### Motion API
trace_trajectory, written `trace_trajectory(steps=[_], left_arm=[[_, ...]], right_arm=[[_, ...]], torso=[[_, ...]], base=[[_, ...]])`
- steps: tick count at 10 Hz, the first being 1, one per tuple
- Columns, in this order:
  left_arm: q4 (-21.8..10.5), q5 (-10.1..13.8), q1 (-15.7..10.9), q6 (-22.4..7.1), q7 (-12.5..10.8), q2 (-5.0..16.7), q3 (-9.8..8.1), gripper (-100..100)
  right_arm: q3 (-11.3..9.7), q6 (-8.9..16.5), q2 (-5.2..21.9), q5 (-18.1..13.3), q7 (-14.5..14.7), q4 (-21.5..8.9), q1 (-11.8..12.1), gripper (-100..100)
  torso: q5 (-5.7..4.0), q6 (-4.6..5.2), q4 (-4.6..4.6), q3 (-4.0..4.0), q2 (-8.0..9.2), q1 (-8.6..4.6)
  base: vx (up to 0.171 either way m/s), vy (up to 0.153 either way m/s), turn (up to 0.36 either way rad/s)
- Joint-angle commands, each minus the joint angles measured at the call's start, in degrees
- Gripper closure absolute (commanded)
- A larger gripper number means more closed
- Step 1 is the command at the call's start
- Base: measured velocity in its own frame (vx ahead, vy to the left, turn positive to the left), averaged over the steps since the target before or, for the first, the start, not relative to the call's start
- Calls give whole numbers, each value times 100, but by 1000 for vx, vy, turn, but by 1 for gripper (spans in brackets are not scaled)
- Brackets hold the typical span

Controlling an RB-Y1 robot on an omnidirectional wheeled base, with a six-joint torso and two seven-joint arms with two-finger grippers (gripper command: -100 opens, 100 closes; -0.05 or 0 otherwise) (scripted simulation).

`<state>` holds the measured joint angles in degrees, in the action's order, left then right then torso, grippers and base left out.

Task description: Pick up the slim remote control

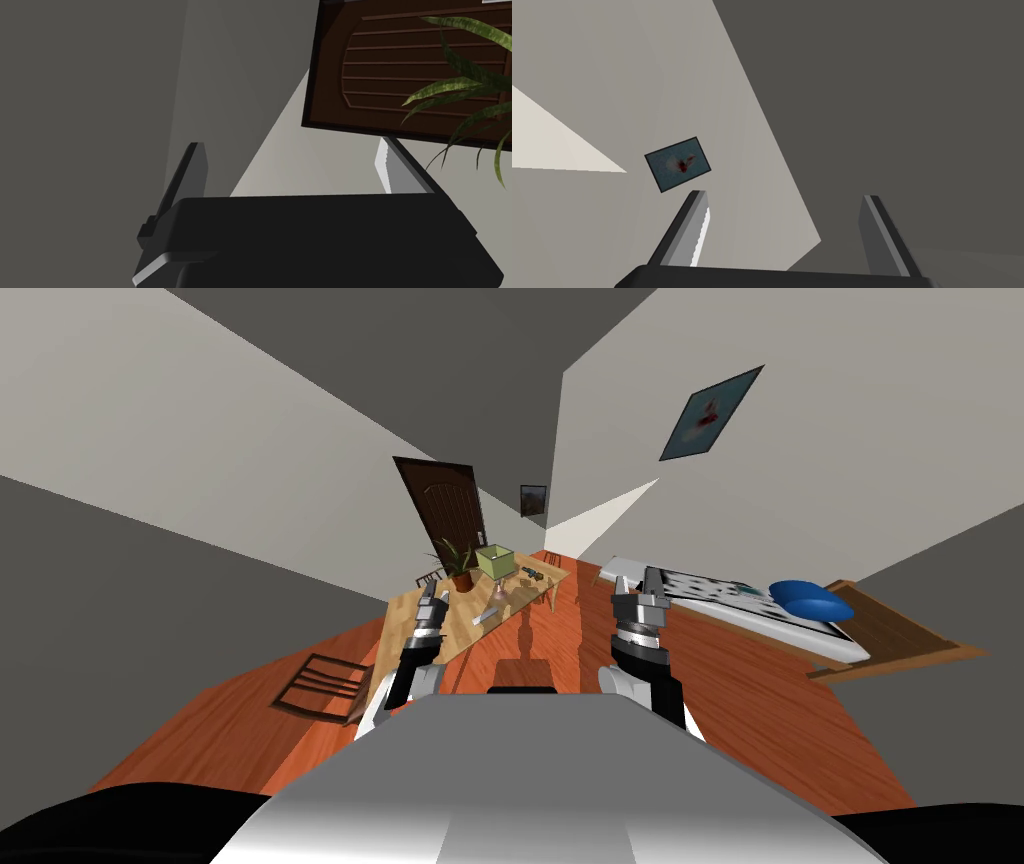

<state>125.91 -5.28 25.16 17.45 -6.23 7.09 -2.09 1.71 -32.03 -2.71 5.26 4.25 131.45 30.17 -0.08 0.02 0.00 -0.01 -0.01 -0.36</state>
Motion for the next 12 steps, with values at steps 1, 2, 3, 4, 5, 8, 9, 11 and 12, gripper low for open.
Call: trace_trajectory(steps=[1, 2, 3, 4, 5, 8, 9, 11, 12], left_arm=[[-256, 62, -258, -286, -141, 92, -223, -100], [-256, 62, -258, -346, -141, 92, -223, -100], [-428, 102, -409, -538, -224, 137, -352, -100], [-613, 149, -568, -731, -310, 181, -483, -100], [-613, 149, -568, -780, -310, 181, -483, -100], [-1020, 259, -901, -1279, -485, 271, -742, -100], [-1242, 323, -1073, -1417, -572, 317, -867, -100], [-1475, 394, -1247, -1682, -658, 365, -986, -100], [-1475, 394, -1247, -1816, -658, 365, -986, -100]], right_arm=[[0, 0, 0, 0, 0, 0, 0, 0], [0, 0, 0, 0, 0, 0, 0, 0], [0, 0, 0, 0, 0, 0, 0, 0], [0, 0, 0, 0, 0, 0, 0, 0], [0, 0, 0, 0, 0, 0, 0, 0], [0, 0, 0, 0, 0, 0, 0, 0], [1, 0, 0, 0, 0, 0, 1, 0], [1, 0, 1, 0, 0, 0, 1, 0], [1, 0, 1, 0, 0, 0, 0, 0]], torso=[[0, 0, 0, 0, 0, 0], [0, 0, 0, -1, -1, -2], [1, -3, 0, -1, -1, 7], [2, -1, -1, -2, -3, 8], [1, -1, -1, -2, -3, 3], [0, -1, -2, -6, -10, -1], [1, -3, -2, -4, -7, 8], [3, -3, -1, -1, -1, 19], [4, -1, -1, -2, -4, 18]], base=[[1, -103, -107], [8, -74, -26], [13, -76, -56], [13, -95, -115], [14, -64, -25], [26, -83, -68], [19, -64, -50], [12, -49, -54], [19, -44, -35]])
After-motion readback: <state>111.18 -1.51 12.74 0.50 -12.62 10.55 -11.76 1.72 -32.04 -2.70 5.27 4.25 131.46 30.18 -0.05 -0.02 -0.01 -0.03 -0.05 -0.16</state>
